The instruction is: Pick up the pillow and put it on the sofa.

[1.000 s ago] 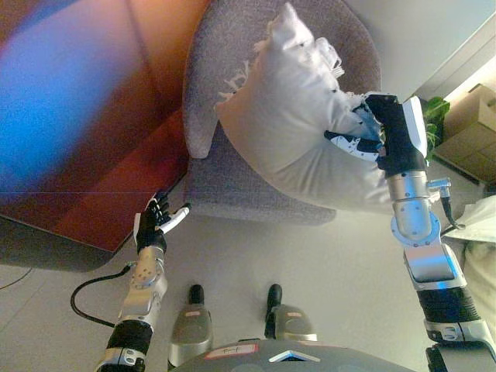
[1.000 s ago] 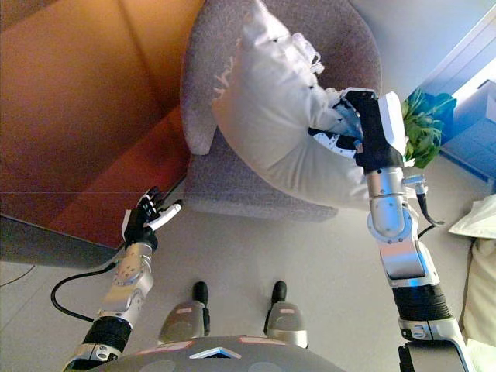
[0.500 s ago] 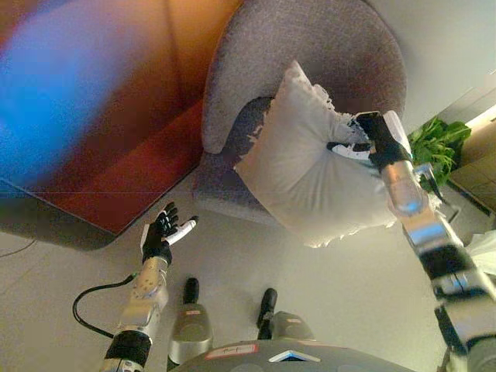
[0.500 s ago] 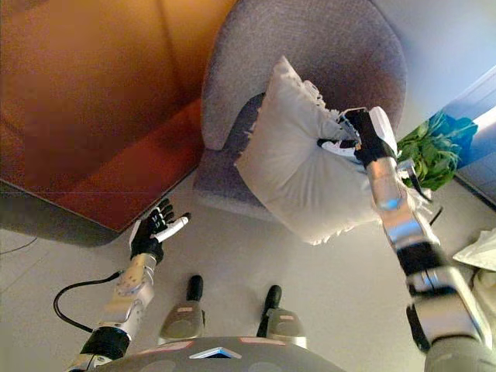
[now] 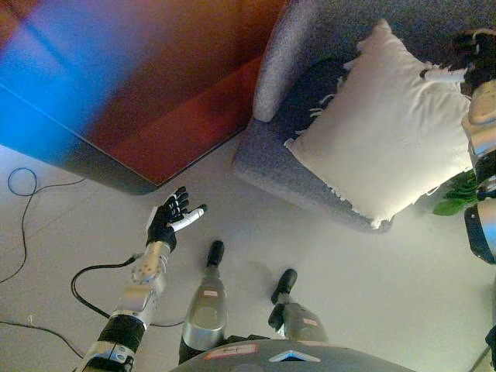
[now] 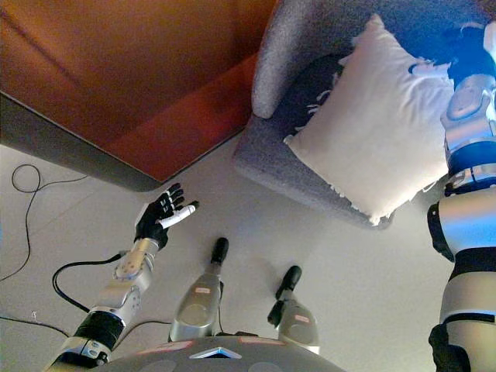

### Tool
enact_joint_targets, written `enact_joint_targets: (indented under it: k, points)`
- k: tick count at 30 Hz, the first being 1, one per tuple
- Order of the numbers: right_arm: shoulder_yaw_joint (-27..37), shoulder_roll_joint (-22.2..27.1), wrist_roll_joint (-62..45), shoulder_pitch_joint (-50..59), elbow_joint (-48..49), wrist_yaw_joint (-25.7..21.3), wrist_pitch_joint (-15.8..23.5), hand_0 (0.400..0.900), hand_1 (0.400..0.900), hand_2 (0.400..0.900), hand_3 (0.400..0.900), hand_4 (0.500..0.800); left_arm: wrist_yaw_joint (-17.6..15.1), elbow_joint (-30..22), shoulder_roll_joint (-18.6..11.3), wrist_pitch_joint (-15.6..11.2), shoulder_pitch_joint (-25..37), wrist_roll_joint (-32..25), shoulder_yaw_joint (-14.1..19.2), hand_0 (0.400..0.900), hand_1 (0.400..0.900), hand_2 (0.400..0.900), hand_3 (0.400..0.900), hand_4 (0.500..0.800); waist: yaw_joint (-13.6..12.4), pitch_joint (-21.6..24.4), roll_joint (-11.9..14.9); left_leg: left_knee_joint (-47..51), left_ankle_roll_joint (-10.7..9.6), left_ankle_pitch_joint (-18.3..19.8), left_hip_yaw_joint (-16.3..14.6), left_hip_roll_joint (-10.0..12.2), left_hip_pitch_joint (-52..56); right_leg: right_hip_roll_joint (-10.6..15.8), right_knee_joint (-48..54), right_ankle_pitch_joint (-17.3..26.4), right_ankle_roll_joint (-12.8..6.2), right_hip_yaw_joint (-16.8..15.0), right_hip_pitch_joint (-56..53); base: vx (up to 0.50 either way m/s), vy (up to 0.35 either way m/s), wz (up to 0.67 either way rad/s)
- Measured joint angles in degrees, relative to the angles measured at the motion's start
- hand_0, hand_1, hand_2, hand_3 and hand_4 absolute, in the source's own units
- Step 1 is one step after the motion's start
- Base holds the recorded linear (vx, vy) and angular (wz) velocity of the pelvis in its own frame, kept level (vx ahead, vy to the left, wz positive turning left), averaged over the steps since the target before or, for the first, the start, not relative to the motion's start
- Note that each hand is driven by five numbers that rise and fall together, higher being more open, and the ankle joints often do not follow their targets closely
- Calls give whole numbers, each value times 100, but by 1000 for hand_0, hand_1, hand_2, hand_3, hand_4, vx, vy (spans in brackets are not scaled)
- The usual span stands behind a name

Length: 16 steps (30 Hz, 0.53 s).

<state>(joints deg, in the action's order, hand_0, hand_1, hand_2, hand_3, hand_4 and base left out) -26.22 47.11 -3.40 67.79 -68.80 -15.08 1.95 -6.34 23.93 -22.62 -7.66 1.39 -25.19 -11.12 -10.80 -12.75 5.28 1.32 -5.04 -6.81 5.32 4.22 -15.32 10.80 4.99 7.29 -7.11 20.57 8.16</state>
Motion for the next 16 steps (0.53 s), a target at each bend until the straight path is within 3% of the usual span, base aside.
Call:
enact_joint_targets:
  k: [4,7,9,16]
  points:
    - [453,-75,-392,-19,558,-234,71,900,900,900,900,800,-27,-1,-2,-7,149,0,-69,900,900,900,900,800,52,-27,17,13,1,-1,-18,-8,103,8,0,0,0,-22,-88,27,44,-17]
    - [913,-364,-505,-539,1950,-414,145,900,900,900,900,800,-74,13,-37,12,81,0,-66,900,900,900,900,800,261,-88,77,85,3,0,-162,-3,366,17,-4,0,0,-206,-221,58,79,-44]
    - [1708,-963,-523,-1513,3357,-490,461,900,900,900,900,800,-56,12,-34,48,9,4,-71,900,900,900,900,800,309,-98,116,212,16,12,-334,18,695,19,-1,-1,-2,-421,-390,57,49,-34]
    - [2570,-2395,-474,-4513,5570,-308,497,900,900,900,900,800,-14,-145,135,131,-163,78,85,900,900,900,900,800,757,-46,68,325,35,96,-728,51,1228,52,-2,-40,-3,-772,-622,44,34,-29]
